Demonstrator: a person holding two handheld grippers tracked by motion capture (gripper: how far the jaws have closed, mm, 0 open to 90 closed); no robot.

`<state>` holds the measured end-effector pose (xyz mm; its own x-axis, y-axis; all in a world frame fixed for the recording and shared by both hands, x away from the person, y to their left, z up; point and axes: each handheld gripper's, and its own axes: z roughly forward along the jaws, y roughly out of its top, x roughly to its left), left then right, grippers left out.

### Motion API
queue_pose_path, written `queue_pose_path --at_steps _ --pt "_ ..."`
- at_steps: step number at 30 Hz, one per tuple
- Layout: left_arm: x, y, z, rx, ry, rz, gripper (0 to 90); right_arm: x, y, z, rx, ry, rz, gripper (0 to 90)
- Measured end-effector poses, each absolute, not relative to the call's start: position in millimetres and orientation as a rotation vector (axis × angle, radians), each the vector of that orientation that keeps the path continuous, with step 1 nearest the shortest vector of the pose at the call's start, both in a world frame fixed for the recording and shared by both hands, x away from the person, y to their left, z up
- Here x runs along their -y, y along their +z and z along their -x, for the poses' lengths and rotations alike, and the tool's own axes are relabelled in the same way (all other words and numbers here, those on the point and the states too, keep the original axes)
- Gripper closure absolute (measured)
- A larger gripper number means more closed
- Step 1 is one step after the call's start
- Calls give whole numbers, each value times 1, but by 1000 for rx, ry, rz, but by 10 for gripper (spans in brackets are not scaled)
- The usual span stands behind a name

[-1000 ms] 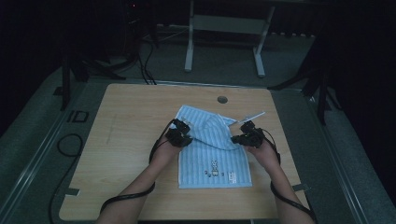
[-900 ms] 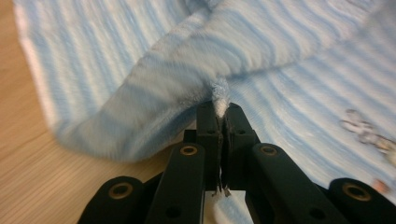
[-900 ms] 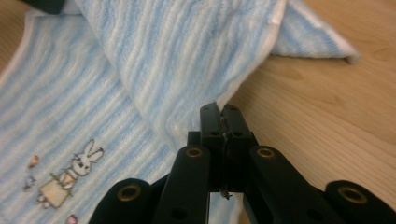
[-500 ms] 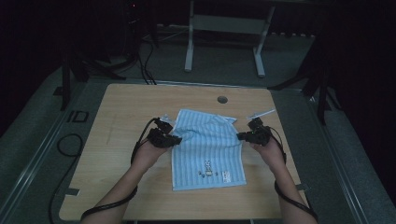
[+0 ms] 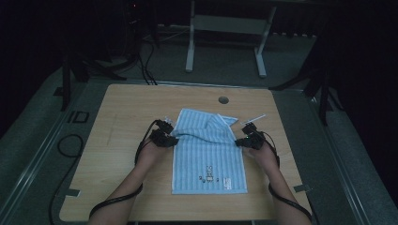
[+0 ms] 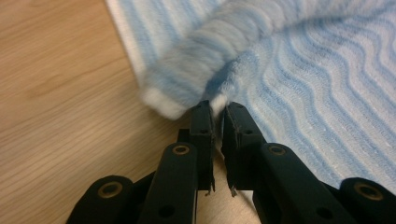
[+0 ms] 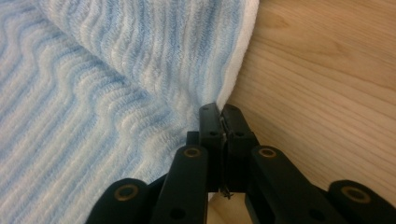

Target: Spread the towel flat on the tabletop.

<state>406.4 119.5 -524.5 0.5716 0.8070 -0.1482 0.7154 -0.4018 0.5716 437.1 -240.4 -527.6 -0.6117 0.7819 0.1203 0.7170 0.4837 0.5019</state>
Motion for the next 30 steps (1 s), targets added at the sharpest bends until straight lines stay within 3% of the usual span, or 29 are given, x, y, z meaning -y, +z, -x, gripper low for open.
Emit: queue_pose_path --at_steps 5,8,16,21,26,30 --pt "-136 -511 -385 -1192 210 -2187 674 255 -508 -420 -2553 805 -1265 704" --pt "-136 -506 -364 -1085 153 -2199 619 262 -496 -402 -2550 855 -1232 691" --pt "-106 -515 -310 -887 66 -2325 572 246 -505 -342 -2653 939 -1080 602" --pt "-91 -530 -292 -781 86 -2432 519 237 -519 -311 -2701 902 -958 515" --pt "-88 -536 -293 -807 144 -2448 523 229 -536 -303 -2697 785 -879 535" --pt "-87 -536 -289 -799 208 -2463 602 227 -535 -302 -2690 789 -890 698"
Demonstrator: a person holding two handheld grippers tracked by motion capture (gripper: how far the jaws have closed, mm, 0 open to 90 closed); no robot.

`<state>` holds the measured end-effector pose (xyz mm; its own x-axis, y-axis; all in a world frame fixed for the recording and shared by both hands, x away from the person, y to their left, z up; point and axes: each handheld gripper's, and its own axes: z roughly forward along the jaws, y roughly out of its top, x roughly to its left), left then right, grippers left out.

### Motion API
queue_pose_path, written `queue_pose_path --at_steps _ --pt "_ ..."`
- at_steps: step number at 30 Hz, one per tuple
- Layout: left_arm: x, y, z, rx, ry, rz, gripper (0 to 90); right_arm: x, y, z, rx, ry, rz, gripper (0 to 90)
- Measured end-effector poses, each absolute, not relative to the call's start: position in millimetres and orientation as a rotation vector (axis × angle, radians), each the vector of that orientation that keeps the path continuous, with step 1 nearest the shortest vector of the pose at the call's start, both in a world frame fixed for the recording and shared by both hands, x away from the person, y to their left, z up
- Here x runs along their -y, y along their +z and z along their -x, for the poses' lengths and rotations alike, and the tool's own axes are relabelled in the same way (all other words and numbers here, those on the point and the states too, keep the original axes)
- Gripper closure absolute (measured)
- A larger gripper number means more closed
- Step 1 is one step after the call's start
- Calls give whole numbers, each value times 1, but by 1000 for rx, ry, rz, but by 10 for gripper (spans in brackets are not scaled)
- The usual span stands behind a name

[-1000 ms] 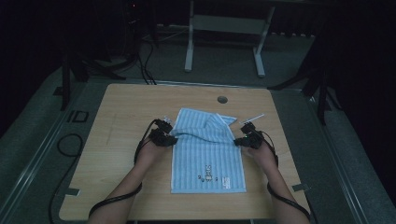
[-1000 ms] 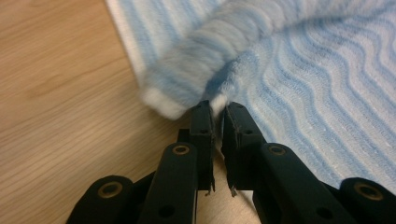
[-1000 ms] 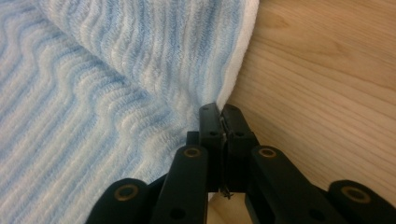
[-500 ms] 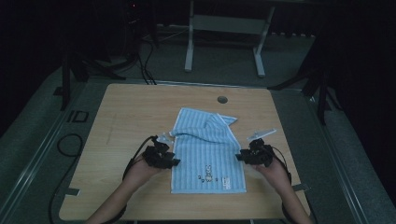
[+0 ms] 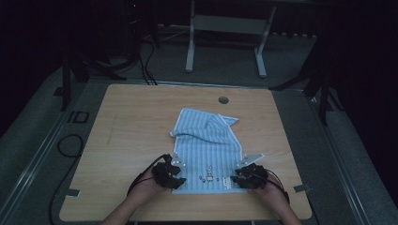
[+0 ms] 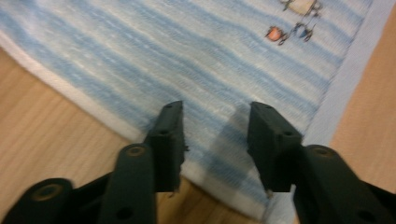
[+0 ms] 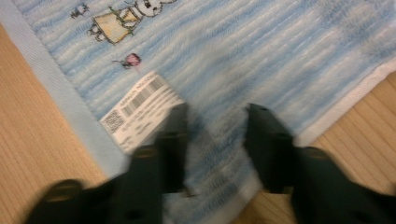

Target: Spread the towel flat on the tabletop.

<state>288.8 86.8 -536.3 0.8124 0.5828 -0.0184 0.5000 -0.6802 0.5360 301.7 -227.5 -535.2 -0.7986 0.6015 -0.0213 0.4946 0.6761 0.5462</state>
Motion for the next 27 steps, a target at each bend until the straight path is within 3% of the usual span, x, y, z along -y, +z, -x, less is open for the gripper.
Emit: queue_pose_path --at_steps 4,6,19,23,25,27 --pt "-86 -536 -289 -806 145 -2457 847 225 -534 -302 -2705 793 -905 849" --pt "-86 -534 -288 -815 157 -2460 862 225 -534 -303 -2717 795 -904 862" --pt "-98 -495 -241 -707 95 -2411 861 231 -502 -256 -2742 909 -821 862" --pt "-97 -497 -215 -661 -17 -2431 857 238 -501 -227 -2779 921 -824 861" --pt "-95 -501 -207 -625 -149 -2427 841 242 -503 -216 -2841 945 -841 842" --pt "-93 -503 -202 -584 -194 -2447 749 244 -504 -206 -2904 953 -811 762"
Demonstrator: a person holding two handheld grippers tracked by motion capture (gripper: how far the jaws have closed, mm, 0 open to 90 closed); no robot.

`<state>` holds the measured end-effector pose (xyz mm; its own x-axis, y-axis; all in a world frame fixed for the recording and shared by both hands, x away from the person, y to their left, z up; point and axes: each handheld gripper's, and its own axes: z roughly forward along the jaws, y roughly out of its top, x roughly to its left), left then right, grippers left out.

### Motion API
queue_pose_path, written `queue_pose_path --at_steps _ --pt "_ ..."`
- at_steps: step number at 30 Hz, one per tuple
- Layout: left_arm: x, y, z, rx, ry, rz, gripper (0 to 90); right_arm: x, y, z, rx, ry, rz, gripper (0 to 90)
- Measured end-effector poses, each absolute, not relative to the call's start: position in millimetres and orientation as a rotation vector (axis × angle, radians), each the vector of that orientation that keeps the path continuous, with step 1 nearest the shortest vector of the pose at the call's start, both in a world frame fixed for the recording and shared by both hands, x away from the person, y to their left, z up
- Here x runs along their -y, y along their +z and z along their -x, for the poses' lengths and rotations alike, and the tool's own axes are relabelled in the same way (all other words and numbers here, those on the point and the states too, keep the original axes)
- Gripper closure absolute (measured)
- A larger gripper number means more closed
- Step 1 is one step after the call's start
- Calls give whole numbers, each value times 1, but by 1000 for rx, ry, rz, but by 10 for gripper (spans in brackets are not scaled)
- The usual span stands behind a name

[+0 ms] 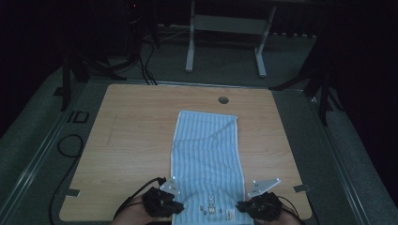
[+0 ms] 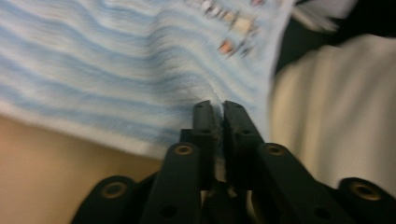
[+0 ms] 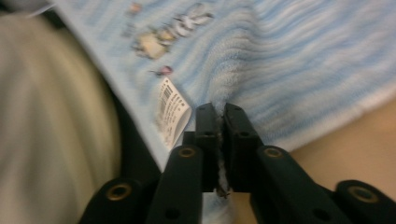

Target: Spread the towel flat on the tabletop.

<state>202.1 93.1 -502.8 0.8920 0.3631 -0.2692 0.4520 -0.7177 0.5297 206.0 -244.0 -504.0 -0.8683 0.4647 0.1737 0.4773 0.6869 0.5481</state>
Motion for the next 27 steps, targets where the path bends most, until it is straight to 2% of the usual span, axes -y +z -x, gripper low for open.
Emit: queue_pose_path --at_steps 3,6,7,9,14,17,21,27 --pt "-95 -500 -210 -612 -120 -2439 645 248 -495 -205 2895 -990 818 706" --pt "-97 -500 -228 -669 -42 -2429 629 252 -485 -222 2914 -1086 914 677" --pt "-96 -502 -234 -692 -27 -2423 593 252 -484 -230 2916 -1110 940 651" --pt "-95 -507 -247 -723 18 -2431 591 251 -486 -248 2926 -1131 1010 635" --pt "-91 -523 -274 -789 53 -2426 500 244 -505 -289 2911 -1129 1101 573" --pt "-88 -530 -281 -795 116 -2456 494 236 -521 -305 2946 -1087 1091 548" --pt "-86 -536 -286 -801 124 -2450 458 229 -539 -320 3001 -981 1091 525" --pt "-84 -537 -297 -788 151 -2457 450 229 -541 -331 3021 -997 1113 516"
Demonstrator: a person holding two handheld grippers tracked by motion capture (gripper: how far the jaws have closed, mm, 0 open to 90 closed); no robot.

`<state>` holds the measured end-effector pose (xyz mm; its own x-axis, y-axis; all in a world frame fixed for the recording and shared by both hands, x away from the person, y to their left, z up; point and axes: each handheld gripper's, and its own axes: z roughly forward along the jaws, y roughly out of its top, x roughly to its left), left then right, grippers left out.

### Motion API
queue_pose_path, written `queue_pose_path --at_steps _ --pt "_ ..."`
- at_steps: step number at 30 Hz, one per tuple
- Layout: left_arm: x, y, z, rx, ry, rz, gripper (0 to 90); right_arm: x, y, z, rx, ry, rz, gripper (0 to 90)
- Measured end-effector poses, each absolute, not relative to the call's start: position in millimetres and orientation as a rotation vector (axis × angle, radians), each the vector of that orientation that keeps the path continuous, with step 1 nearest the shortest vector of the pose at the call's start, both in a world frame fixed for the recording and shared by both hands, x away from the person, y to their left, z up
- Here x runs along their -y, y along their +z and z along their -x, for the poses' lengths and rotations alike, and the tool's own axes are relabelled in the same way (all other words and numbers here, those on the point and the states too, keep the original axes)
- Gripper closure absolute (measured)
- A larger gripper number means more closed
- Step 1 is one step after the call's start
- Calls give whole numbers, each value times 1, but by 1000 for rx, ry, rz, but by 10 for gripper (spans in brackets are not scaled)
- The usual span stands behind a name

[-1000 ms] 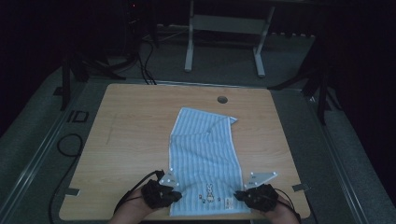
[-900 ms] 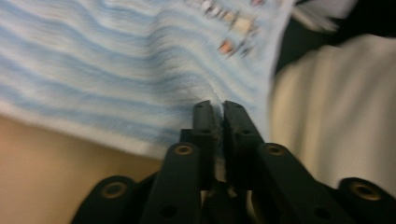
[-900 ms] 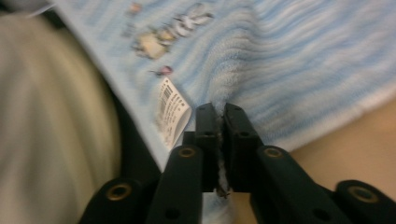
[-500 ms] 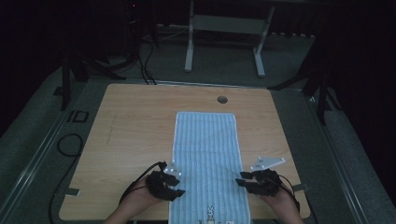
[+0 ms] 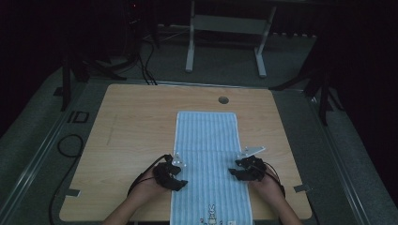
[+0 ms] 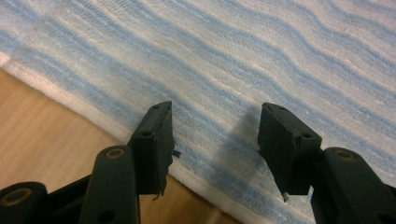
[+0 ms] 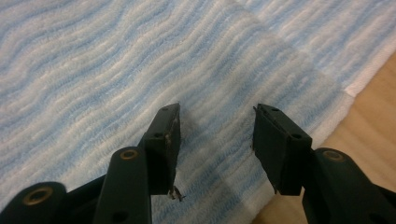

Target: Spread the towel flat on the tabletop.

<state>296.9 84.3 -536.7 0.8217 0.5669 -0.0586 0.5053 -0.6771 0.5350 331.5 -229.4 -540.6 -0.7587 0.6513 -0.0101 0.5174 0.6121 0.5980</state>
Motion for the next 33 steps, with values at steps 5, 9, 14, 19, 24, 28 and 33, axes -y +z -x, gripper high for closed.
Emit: queue_pose_path --at_steps 5,9,14,19,24,28,33 --pt "-83 -536 -313 -795 145 -2456 449 230 -541 -348 -2592 862 -990 514" --pt "-79 -536 -328 -806 152 -2459 448 231 -540 -362 -2587 854 -1006 500" --pt "-73 -536 -341 -821 151 -2465 418 234 -541 -376 -2562 860 -1036 488" --pt "-70 -536 -333 -811 173 -2473 394 236 -545 -373 -2528 904 -1037 434" --pt "-70 -537 -324 -794 175 -2479 375 239 -546 -366 -2520 898 -1029 388" --pt "-72 -536 -318 -790 159 -2479 374 238 -543 -359 -2551 871 -1027 388" --pt "-77 -535 -314 -800 112 -2473 358 237 -540 -350 -2596 860 -1016 341"
